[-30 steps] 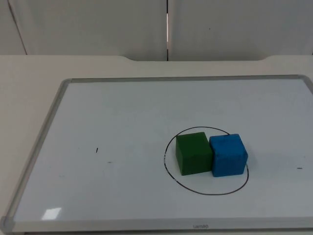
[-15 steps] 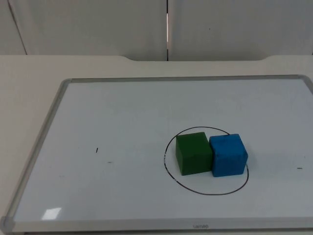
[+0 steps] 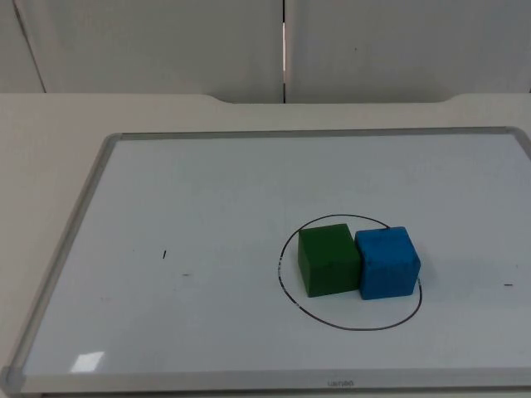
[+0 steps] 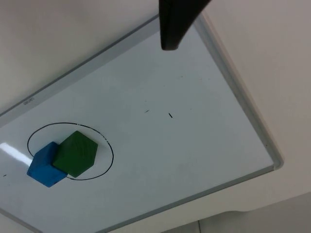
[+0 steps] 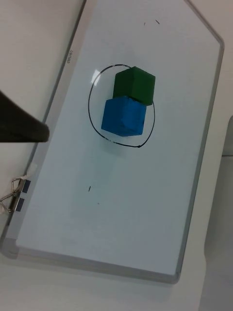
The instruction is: Push the two cubes into the marked area.
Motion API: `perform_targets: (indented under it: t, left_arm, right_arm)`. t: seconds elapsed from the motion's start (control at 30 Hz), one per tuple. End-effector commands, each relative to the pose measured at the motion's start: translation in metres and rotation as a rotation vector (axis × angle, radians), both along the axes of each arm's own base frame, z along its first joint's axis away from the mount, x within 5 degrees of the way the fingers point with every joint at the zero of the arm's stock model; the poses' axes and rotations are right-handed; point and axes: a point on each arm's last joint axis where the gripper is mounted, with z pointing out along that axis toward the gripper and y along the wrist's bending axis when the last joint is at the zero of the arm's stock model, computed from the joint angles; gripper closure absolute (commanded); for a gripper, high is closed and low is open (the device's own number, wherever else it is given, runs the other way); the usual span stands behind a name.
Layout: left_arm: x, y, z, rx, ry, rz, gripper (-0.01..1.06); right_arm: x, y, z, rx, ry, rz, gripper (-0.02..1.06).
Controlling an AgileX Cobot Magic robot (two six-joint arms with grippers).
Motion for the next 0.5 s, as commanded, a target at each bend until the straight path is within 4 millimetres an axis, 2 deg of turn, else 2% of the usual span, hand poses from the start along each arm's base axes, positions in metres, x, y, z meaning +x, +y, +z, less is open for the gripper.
perform_targets:
  t: [0.0, 0.47]
  left_arm:
    - [0.0007, 0.0002, -0.0005, -0.006, -0.008, 0.003, 0.0]
    - [0.0007, 0.0002, -0.0005, -0.006, -0.008, 0.003, 0.0]
  right_arm:
    - [0.0004, -0.0001, -0.0014, -0.003, 0.0, -0.005, -0.01]
    - [-0.0001, 0.0017, -0.0013, 0.022, 0.006, 0.005, -0.01]
